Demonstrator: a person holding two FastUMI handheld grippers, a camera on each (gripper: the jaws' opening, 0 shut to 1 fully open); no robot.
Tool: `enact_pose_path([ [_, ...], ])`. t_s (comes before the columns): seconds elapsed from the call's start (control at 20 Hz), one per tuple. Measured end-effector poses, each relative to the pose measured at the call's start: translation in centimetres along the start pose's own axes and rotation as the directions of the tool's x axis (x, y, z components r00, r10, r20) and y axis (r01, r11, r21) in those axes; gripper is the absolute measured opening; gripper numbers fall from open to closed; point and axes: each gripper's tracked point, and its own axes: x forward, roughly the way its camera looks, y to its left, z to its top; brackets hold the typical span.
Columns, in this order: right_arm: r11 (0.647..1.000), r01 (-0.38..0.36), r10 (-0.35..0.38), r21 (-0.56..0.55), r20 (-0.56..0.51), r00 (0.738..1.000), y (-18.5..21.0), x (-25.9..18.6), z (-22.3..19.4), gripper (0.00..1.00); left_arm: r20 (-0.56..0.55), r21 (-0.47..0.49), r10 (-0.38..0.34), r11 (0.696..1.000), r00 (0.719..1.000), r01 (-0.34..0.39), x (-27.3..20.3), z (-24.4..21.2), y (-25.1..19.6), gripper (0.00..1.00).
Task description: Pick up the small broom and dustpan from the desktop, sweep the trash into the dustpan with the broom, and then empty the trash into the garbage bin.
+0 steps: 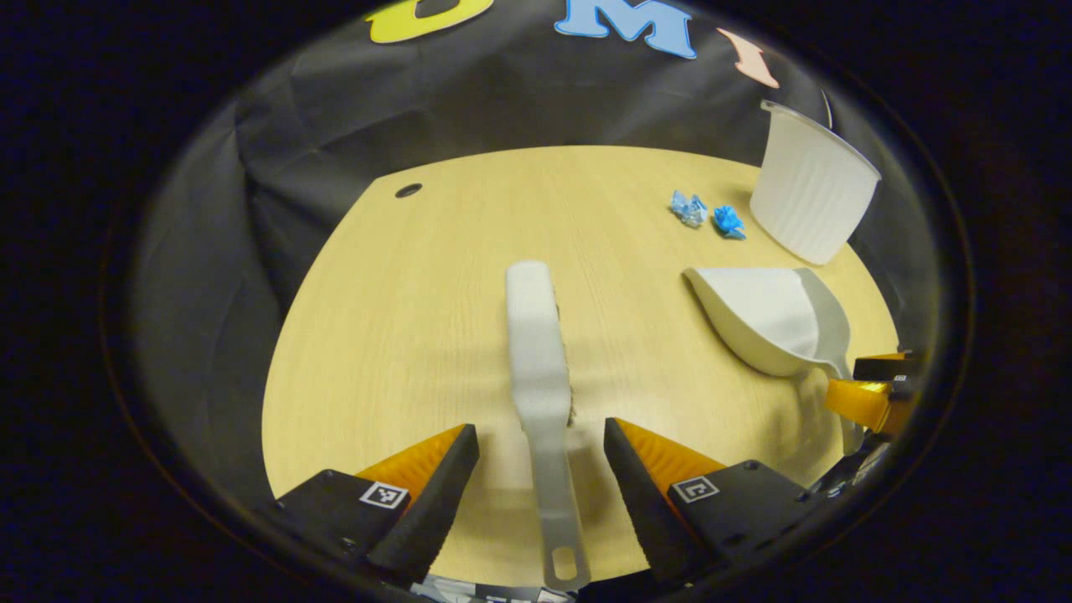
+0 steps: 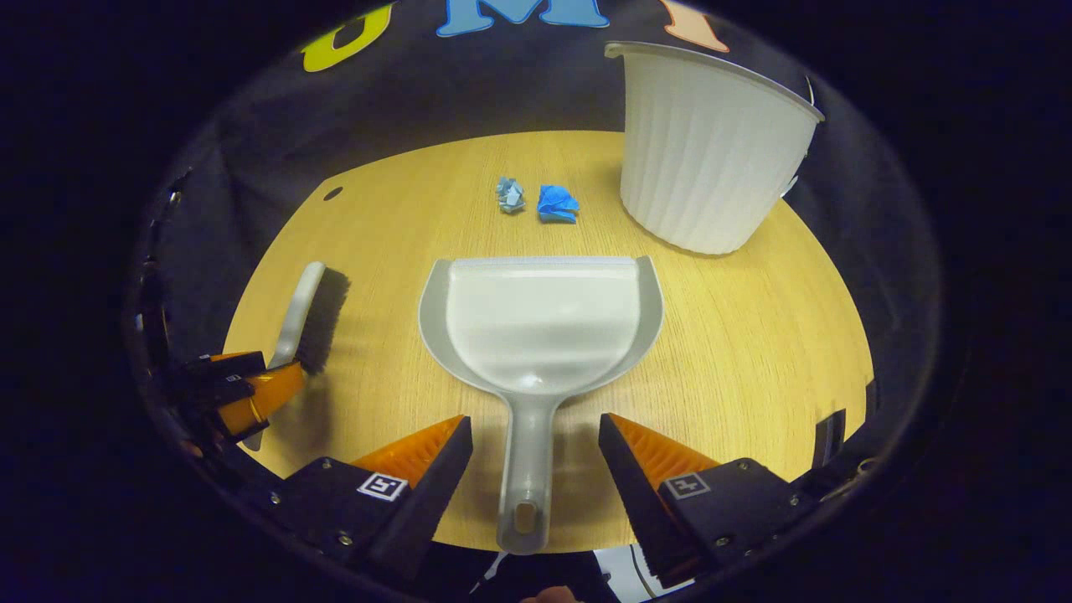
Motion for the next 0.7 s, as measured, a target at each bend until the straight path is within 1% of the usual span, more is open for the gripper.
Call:
enact_pose_path([
  [0.05, 1.0, -0.002, 0.002, 0.002, -0.012, 1.0, 0.1, 0.5, 0.0, 0.95, -0.011, 0.001, -0.002, 1.0, 1.0, 0.002, 0.4, -0.2, 0.0, 1.0],
  [0.1, 1.0, -0.003, 0.003, 0.002, -0.02, 1.0, 0.2, 1.1, -0.1, 0.95, -0.021, 0.002, -0.005, 1.0, 1.0, 0.005, 0.9, -0.3, 0.0, 0.98],
  [0.2, 1.0, 0.003, -0.003, -0.004, -0.042, 0.999, 0.1, 2.2, -0.1, 0.95, -0.038, 0.005, -0.01, 1.0, 0.999, 0.01, 1.5, -0.2, 0.0, 1.0],
  [0.35, 1.0, 0.005, -0.006, -0.008, -0.064, 0.998, 0.3, 3.1, -0.1, 0.95, -0.062, 0.011, -0.022, 1.0, 0.998, 0.023, 2.3, -0.3, -0.1, 1.0],
  [0.45, 1.0, -0.003, 0.002, -0.013, -0.074, 0.997, 0.4, 3.6, -0.1, 0.95, -0.073, 0.004, -0.018, 1.0, 0.997, 0.018, 2.7, -0.6, 0.0, 0.89],
  [0.55, 1.0, -0.004, 0.003, -0.022, -0.078, 0.997, 0.5, 4.1, -0.1, 0.95, -0.087, -0.01, -0.028, 1.0, 0.996, 0.027, 3.0, -0.9, -0.2, 0.75],
  [0.65, 0.999, 0.004, -0.007, -0.033, -0.077, 0.997, 0.1, 4.4, -0.1, 0.77, -0.095, -0.013, -0.025, 1.0, 0.995, 0.024, 3.5, -1.0, -0.1, 0.61],
  [0.7, 0.999, 0.014, -0.017, -0.045, -0.074, 0.997, -0.1, 4.5, -0.3, 0.68, -0.099, -0.017, -0.027, 1.0, 0.995, 0.026, 3.6, -0.9, -0.2, 0.49],
])
